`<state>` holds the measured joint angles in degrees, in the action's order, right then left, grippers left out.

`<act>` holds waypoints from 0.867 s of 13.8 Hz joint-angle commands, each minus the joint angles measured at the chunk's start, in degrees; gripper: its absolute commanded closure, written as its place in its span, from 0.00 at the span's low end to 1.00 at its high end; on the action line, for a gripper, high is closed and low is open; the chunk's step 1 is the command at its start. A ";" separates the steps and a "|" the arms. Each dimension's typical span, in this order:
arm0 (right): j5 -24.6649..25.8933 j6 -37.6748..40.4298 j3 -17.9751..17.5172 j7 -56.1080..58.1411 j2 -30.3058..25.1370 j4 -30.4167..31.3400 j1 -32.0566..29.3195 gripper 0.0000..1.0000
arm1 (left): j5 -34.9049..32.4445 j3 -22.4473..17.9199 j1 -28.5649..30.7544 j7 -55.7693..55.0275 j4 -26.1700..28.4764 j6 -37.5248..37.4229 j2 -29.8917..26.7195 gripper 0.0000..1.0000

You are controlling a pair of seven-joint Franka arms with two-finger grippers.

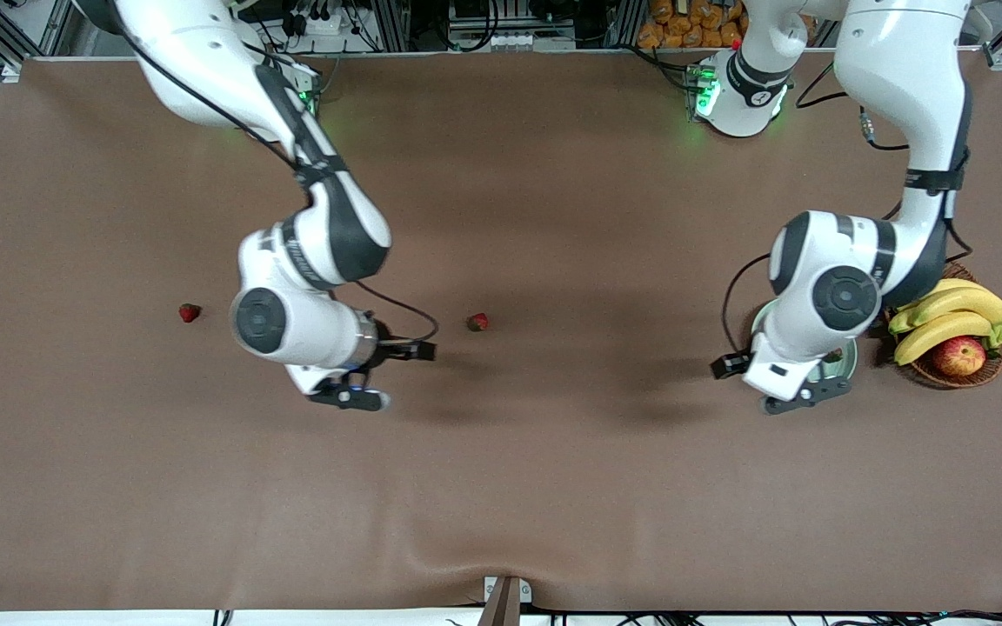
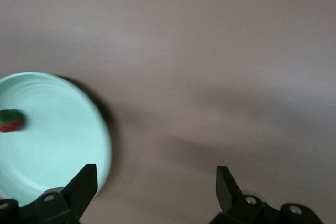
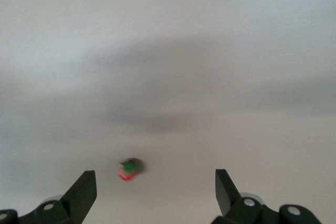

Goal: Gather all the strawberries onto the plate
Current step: 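Grasp the second strawberry with the left gripper while the right gripper grasps another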

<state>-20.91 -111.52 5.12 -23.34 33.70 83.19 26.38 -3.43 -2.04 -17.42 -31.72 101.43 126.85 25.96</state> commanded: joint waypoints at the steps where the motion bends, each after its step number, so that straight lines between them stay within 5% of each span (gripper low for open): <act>1: 6.47 6.11 -0.73 -0.39 -6.26 2.86 -4.48 0.00 | 0.97 2.82 -2.96 -4.91 -8.42 -1.25 4.35 0.00; 3: 11.14 8.85 -0.73 2.84 -8.99 5.30 -7.38 0.00 | 0.88 2.92 -8.13 -11.15 -14.22 -1.25 9.52 0.00; 6: 11.60 8.60 -0.73 11.80 -12.42 12.07 -13.44 0.00 | 0.53 2.74 -15.52 -14.78 -22.84 0.75 16.91 0.00; 9: 13.87 7.90 -0.73 15.96 -13.57 15.33 -18.71 0.00 | 0.26 2.30 -21.41 -15.30 -24.18 9.78 20.17 0.00; 12: 22.03 2.29 -0.73 18.32 -14.45 21.03 -20.57 0.00 | 0.18 -2.42 -29.83 -17.06 -24.18 14.91 23.07 0.00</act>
<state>-3.35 -104.90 5.51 -6.45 22.48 97.82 6.85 -3.39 -0.20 -41.90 -47.62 79.34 140.22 46.64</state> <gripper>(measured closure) 0.000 0.000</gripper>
